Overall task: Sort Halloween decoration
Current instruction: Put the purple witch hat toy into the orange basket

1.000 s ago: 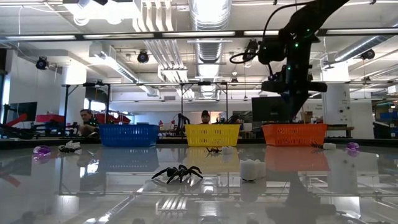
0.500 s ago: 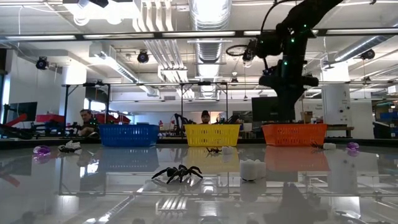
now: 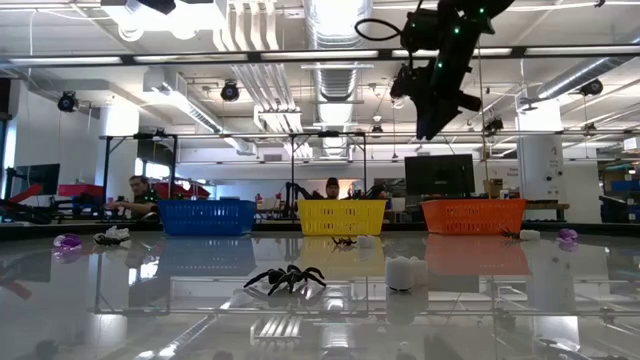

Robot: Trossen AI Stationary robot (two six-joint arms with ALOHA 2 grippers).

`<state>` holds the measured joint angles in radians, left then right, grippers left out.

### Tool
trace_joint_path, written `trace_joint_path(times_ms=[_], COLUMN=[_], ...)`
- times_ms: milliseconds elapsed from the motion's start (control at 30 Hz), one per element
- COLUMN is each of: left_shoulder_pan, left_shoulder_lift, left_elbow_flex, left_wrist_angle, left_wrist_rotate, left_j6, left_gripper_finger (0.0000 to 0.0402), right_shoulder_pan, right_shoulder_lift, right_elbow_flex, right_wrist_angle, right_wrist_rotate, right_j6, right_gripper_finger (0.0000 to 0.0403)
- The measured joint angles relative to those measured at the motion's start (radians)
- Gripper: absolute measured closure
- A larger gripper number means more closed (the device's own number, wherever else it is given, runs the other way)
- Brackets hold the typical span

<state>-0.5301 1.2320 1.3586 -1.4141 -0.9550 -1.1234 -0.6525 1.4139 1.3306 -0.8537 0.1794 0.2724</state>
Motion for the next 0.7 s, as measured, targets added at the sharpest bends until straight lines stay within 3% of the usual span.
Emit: trace_joint_path(times_ms=[200, 433, 700], left_shoulder_pan=[0.000, 0.002, 0.008], left_shoulder_lift=[0.000, 0.002, 0.002], left_elbow_flex=[-0.024, -0.126, -0.246], left_wrist_angle=[-0.001, -0.003, 0.014], left_wrist_rotate=[0.165, 0.188, 0.348], left_j6=[-0.026, -0.064, -0.176], left_gripper_finger=[0.0329, 0.0304, 0.0309], right_shoulder_pan=[0.000, 0.000, 0.000], right_shoulder_lift=[0.000, 0.000, 0.000], right_elbow_flex=[0.021, 0.021, 0.021], right_wrist_angle=[0.001, 0.000, -0.010], right_wrist_rotate=[0.004, 0.004, -0.003], right_j6=[-0.012, -0.025, -0.021], right_gripper_finger=[0.0296, 0.0296, 0.0296])
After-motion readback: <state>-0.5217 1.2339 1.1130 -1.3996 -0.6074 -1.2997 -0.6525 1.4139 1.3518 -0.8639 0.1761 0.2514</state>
